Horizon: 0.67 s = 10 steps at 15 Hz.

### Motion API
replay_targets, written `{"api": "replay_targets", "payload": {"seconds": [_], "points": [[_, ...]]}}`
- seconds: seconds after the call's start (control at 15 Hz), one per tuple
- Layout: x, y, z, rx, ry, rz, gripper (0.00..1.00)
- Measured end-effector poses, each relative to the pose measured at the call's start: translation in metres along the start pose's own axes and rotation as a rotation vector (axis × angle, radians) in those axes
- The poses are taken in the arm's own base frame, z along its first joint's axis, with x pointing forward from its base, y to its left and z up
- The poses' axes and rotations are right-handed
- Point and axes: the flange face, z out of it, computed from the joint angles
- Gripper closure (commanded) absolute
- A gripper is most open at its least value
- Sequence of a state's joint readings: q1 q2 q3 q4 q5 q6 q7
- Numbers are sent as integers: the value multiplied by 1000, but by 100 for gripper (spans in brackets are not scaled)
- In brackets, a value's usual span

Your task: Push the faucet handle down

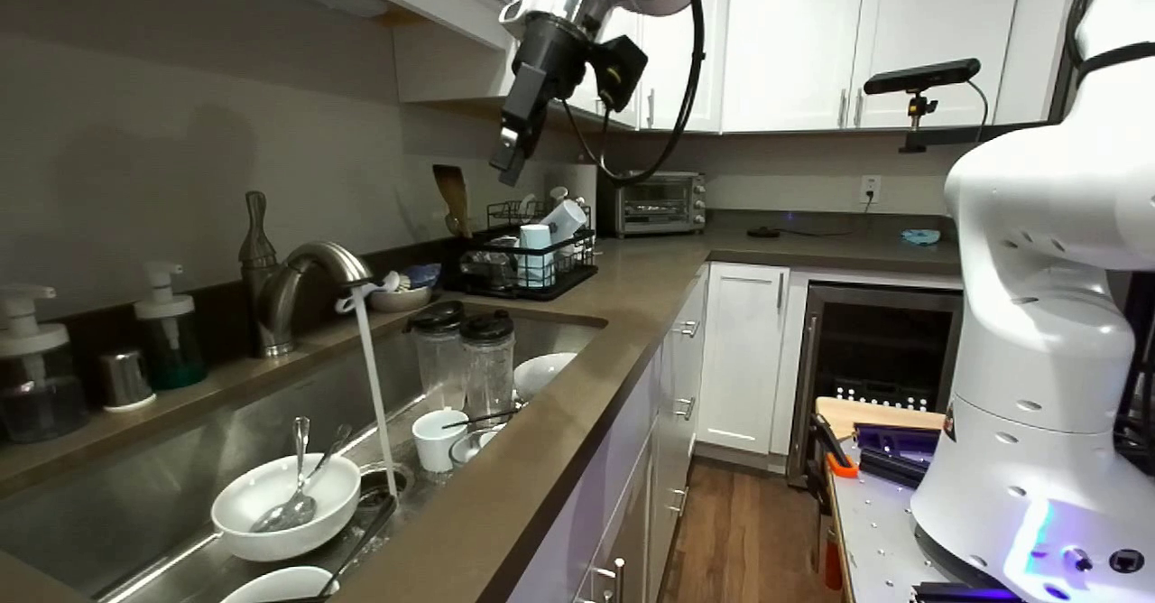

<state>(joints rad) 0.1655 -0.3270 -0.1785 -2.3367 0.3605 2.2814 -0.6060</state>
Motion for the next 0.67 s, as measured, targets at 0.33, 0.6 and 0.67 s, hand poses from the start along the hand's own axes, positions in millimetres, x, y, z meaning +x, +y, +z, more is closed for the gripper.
{"api": "replay_targets", "payload": {"seconds": [0.33, 0.6, 0.67], "points": [[27, 17, 11, -49, 66, 43, 0], [42, 17, 22, -47, 158, 117, 0], [45, 16, 25, -40, 187, 140, 0]]}}
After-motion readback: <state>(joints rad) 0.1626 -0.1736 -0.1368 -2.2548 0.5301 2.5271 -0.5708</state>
